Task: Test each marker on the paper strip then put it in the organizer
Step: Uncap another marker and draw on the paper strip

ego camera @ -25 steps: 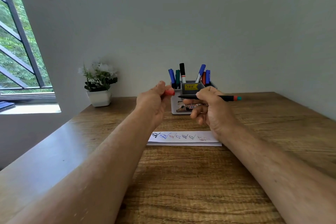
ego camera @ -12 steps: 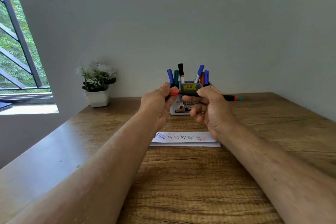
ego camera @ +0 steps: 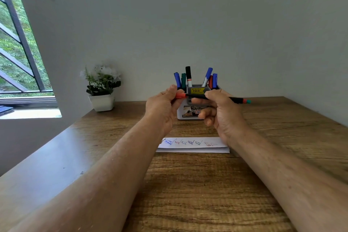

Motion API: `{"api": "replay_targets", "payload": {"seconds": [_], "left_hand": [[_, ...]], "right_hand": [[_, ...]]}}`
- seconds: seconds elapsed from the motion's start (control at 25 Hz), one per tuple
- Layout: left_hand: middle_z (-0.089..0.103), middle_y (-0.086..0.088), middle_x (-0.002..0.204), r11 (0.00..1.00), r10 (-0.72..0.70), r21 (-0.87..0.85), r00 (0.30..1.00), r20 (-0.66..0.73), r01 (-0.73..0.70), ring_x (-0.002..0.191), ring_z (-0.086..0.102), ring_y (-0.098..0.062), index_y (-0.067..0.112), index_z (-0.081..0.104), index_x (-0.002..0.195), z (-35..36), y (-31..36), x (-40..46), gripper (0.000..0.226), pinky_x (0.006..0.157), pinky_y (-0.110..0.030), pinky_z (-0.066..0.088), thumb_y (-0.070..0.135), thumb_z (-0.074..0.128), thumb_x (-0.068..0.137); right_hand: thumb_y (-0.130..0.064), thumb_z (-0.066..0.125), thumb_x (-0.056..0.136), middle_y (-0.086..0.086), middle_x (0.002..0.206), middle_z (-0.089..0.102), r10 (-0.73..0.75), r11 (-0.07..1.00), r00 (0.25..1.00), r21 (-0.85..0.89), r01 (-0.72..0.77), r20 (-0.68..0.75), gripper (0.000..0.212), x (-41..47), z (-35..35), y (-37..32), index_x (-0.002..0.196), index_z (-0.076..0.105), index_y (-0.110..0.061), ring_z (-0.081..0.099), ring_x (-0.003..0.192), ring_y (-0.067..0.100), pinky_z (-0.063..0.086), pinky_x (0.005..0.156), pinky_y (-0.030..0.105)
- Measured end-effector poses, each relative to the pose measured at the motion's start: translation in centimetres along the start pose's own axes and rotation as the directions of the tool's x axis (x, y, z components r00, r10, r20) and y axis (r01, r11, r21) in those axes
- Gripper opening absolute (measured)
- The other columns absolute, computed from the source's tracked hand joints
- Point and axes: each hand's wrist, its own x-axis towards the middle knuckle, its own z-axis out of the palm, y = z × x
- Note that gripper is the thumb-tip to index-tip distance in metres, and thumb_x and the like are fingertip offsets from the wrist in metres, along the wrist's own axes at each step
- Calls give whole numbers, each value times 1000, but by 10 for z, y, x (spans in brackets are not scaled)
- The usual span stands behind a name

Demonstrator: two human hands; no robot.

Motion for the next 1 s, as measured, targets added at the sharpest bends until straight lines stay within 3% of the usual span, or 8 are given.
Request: {"api": "replay_targets", "payload": {"seconds": [0.12,0.28,0.4,0.6,0.76,0.84,1.0], "left_hand": [[73,-20,101,1000,24,3,1000,-17,-24,96,72,-27,0,68,91,0,0,-1,14,84,-33,60,14,65,91],[74,-16,90,999,48,-18,996,-77,-49,82,73,-22,3,65,84,0,3,-1,15,77,-30,60,17,69,88],[73,-18,98,999,25,-22,999,-20,-25,90,73,-25,1,67,96,1,0,-3,18,79,-33,61,17,69,88],[73,-19,104,993,8,-114,998,57,-2,83,73,-22,2,57,121,6,-5,-6,32,65,-30,62,9,65,91],[72,-15,92,989,62,-141,996,63,-53,84,71,-22,11,52,105,14,-8,-13,19,78,-34,61,3,63,92],[71,-14,92,988,104,-125,991,83,-93,85,71,-21,12,51,108,15,-9,-14,24,83,-35,60,3,64,91],[70,-7,103,970,217,88,969,116,-227,101,70,-21,21,43,114,17,-11,-14,39,94,-39,55,0,65,89]], "right_hand": [[-21,66,91,12,90,77,-28,999,1000,-25,28,-10,5,0,0,0,92,66,-16,59,46,14,40,38,21],[-15,75,83,16,91,76,-60,998,998,-28,61,8,14,-1,0,0,96,74,-17,61,51,17,42,37,22],[-15,76,82,13,90,77,-89,992,995,-87,92,43,19,-4,2,1,101,75,-20,65,54,19,44,39,22],[-23,74,86,9,84,78,-118,986,993,-117,115,-12,17,-6,3,0,101,74,-15,63,48,15,43,36,21],[-23,73,86,10,80,76,5,1000,998,21,-3,-62,12,-7,6,-2,91,74,-13,56,45,12,37,34,20],[-21,73,86,11,79,75,67,992,996,110,-60,-53,12,-8,9,-4,92,74,-10,55,44,10,35,33,18],[-27,74,85,9,72,72,103,990,994,101,-98,-46,15,-8,13,-5,91,74,-13,53,44,11,34,33,17]]}}
